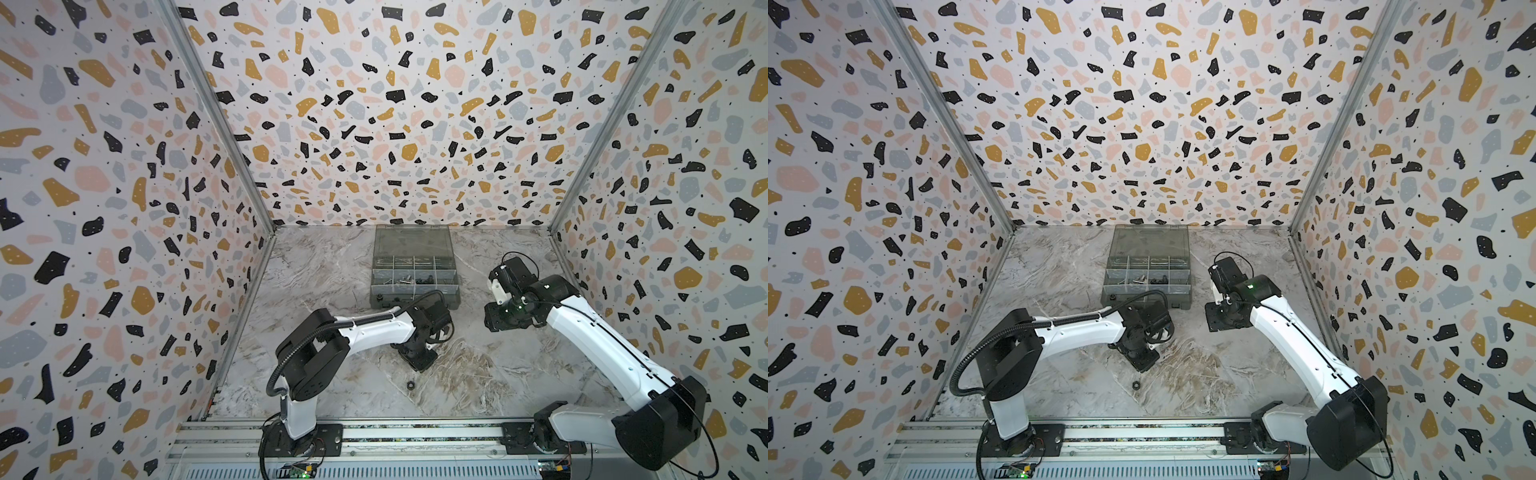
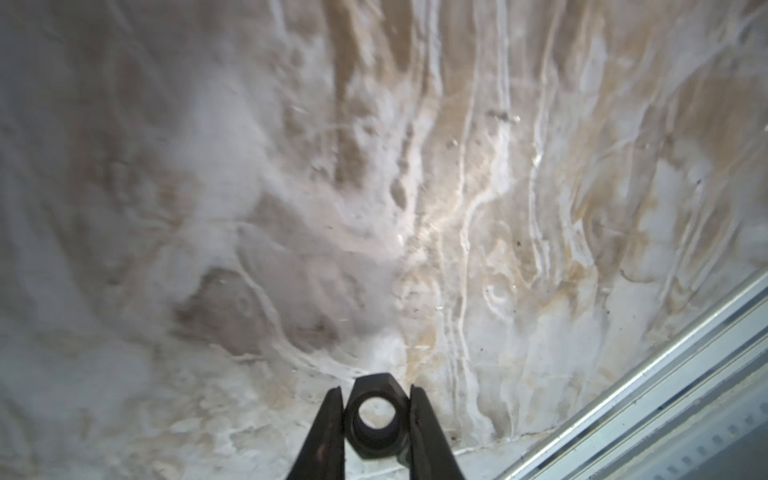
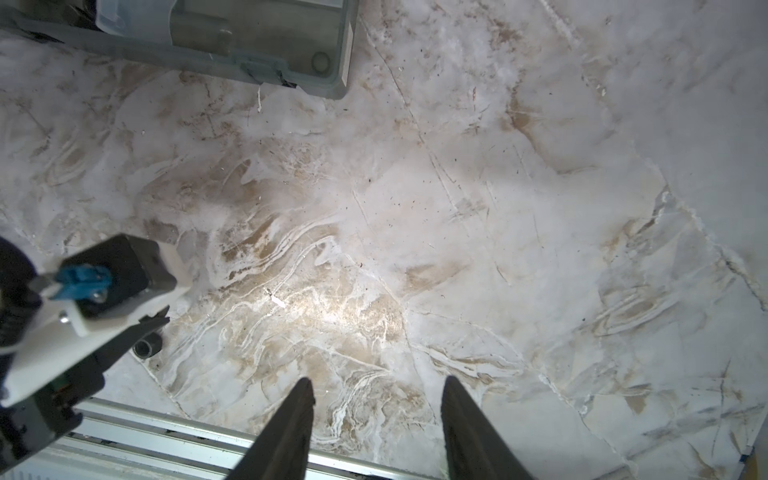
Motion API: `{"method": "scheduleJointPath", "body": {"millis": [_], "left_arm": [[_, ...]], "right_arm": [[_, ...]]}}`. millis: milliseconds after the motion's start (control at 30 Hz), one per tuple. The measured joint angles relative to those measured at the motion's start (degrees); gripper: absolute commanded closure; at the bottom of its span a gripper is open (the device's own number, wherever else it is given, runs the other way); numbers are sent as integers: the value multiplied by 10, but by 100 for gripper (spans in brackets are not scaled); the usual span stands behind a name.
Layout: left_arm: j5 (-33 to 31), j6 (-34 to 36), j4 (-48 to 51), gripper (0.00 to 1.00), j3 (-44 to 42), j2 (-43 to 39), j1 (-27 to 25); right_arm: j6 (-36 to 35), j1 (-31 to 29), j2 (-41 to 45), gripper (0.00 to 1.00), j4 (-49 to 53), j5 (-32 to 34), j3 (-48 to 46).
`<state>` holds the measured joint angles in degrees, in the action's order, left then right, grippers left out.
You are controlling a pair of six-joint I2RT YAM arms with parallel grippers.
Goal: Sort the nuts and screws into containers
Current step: 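Carry the black hex nut into the nut compartment and open the left gripper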
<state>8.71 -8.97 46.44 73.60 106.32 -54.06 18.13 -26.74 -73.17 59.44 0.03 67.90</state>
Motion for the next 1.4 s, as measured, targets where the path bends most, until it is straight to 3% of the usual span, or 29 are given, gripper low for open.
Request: {"method": "scheduleJointPath", "body": {"millis": [167, 467, 600, 1000, 1067, 1200, 1400], "left_arm": [[-10, 4, 7, 86, 37, 2, 70], [-37, 4, 26, 85, 210, 62, 193], [-51, 5, 30, 85, 248, 89, 211], [-61, 5, 36, 85, 256, 143, 216], [-61, 5, 36, 81, 256, 143, 217], [-63, 7, 36, 52, 256, 143, 220], [-71, 1, 28, 47, 229, 121, 220]], "right_arm": [[0, 0, -8, 48, -12, 5, 9], [-2, 0, -33, 48, -34, 7, 23], [-5, 0, -43, 48, -41, 10, 36], [-16, 16, -43, 48, -43, 18, 43], [-16, 17, -43, 48, -42, 18, 43], [-17, 17, -43, 48, -42, 17, 43], [-18, 18, -44, 48, -42, 9, 43]]}}
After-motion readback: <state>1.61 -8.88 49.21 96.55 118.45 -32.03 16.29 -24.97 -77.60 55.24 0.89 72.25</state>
